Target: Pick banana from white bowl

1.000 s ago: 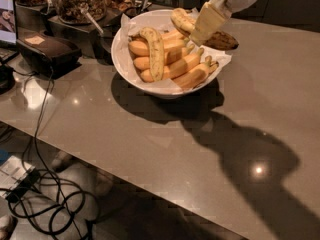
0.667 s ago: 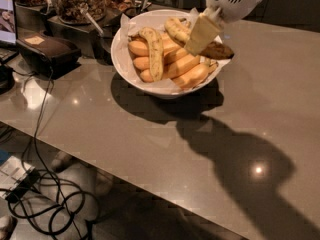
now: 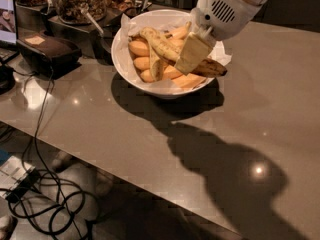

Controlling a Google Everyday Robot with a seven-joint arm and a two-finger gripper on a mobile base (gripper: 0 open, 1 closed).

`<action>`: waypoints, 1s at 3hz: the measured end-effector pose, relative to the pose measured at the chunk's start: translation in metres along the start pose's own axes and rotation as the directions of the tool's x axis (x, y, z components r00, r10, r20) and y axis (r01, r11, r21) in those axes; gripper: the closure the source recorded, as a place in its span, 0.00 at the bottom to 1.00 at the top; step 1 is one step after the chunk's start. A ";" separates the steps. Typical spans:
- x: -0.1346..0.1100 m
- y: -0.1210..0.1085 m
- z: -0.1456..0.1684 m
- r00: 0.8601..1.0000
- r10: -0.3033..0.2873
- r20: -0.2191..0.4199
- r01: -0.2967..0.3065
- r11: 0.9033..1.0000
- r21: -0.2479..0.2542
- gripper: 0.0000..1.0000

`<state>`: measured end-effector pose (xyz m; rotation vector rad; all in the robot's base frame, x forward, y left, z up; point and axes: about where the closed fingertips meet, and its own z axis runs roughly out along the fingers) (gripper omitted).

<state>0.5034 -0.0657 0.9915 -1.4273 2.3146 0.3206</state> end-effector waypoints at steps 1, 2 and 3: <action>-0.004 0.021 -0.008 0.999 -0.039 0.003 0.039 0.999 0.004 1.00; 0.001 0.059 -0.018 0.999 -0.036 0.010 0.036 0.999 -0.003 1.00; 0.001 0.059 -0.018 0.999 -0.036 0.010 0.036 0.999 -0.003 1.00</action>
Offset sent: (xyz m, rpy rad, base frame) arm -0.1033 0.0254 0.0163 0.0127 0.0131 0.0261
